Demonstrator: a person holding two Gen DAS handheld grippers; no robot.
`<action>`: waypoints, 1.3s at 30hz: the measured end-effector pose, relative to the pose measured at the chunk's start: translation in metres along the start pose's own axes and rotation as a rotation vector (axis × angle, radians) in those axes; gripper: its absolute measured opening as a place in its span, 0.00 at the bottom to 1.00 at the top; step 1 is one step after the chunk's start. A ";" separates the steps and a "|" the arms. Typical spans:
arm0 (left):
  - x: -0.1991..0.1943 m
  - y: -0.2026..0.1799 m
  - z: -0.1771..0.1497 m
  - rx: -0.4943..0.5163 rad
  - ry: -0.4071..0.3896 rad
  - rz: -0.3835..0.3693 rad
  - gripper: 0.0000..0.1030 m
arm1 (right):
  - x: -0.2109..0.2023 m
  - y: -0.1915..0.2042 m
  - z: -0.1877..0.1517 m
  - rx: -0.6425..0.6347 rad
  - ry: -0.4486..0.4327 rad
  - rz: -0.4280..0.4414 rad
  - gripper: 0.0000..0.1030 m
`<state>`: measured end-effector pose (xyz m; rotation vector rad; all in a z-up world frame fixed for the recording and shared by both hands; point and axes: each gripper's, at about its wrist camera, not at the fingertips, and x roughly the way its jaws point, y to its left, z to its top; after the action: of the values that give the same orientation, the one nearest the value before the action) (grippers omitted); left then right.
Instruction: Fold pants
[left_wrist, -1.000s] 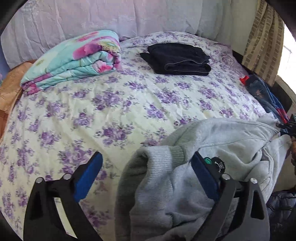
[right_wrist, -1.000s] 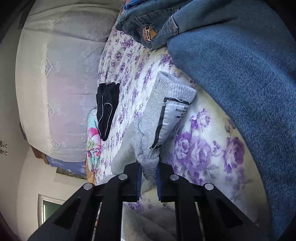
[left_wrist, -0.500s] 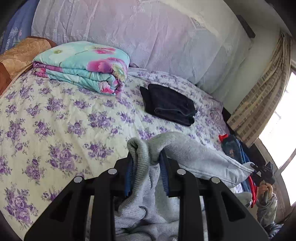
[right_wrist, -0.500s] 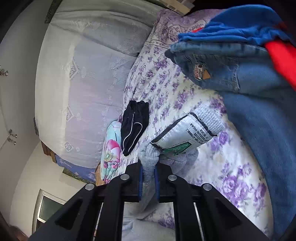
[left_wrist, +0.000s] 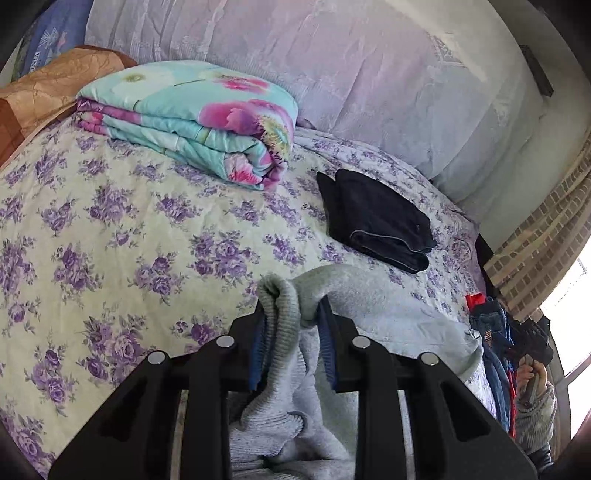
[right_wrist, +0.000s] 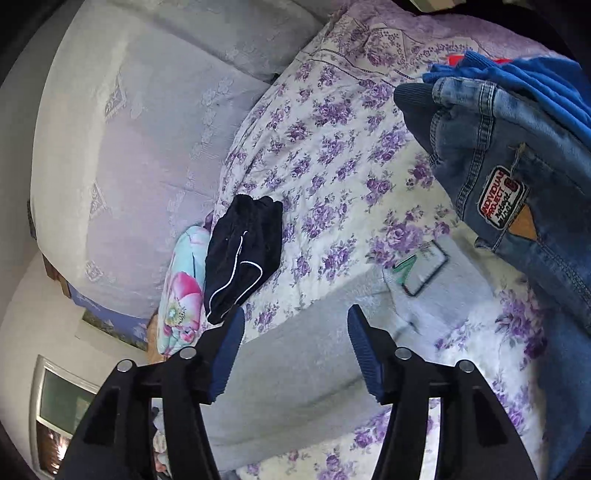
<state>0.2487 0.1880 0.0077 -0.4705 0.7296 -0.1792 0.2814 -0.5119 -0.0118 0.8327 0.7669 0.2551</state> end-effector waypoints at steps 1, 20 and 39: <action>0.002 0.004 -0.001 -0.004 0.003 0.001 0.24 | -0.002 -0.003 -0.002 -0.008 0.000 -0.013 0.60; 0.022 0.024 0.048 -0.111 -0.042 0.016 0.23 | 0.066 -0.026 0.017 0.076 -0.015 0.042 0.20; 0.067 0.098 0.070 -0.194 0.090 0.180 0.58 | 0.109 -0.044 0.043 0.051 0.048 -0.079 0.47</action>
<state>0.3453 0.2770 -0.0336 -0.5813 0.8778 0.0399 0.3853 -0.5120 -0.0817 0.8448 0.8523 0.1869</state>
